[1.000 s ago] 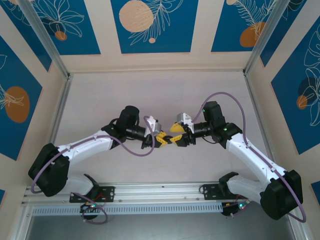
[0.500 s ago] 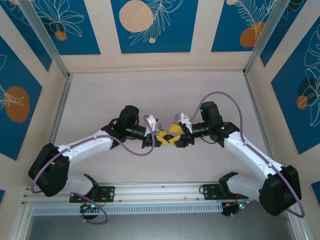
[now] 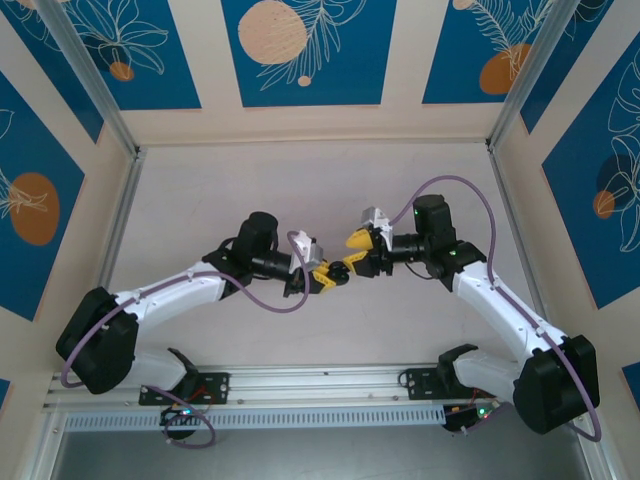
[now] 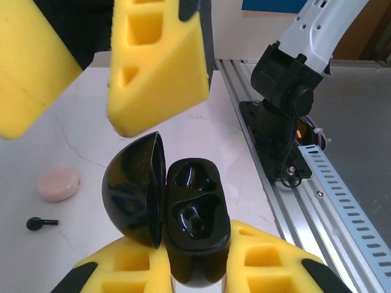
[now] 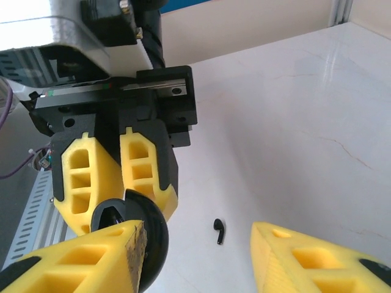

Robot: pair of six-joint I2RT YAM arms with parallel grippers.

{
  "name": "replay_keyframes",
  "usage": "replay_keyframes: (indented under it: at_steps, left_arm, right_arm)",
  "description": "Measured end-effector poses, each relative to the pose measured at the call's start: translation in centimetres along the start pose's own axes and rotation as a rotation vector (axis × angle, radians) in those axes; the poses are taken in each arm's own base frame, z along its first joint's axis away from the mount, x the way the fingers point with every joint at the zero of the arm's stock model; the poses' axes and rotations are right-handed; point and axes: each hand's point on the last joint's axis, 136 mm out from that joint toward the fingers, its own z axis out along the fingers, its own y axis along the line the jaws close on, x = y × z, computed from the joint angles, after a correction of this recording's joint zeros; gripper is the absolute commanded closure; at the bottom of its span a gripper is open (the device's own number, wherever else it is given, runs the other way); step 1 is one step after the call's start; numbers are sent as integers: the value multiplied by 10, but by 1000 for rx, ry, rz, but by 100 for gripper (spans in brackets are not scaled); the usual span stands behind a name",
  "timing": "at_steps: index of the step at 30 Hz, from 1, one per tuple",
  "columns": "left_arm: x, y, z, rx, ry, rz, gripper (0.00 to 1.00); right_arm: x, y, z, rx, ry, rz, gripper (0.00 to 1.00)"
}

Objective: Insert wireless bluetooth earbuds into charging case

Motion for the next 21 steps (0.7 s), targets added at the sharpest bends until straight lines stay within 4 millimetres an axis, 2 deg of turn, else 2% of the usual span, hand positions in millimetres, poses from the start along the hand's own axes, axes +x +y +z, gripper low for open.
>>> replay_keyframes:
  at_steps: [10, 17, 21]
  left_arm:
    - [14, 7, -3, -45, -41, -58, 84]
    - [41, 31, -20, -195, -33, -180, 85]
    - [44, 34, -33, -281, -36, -202, 85]
  right_arm:
    - [-6, 3, -5, 9, -16, 27, 51]
    - [-19, 13, -9, -45, -30, 107, 52]
    - [-29, 22, -12, -96, -39, 141, 51]
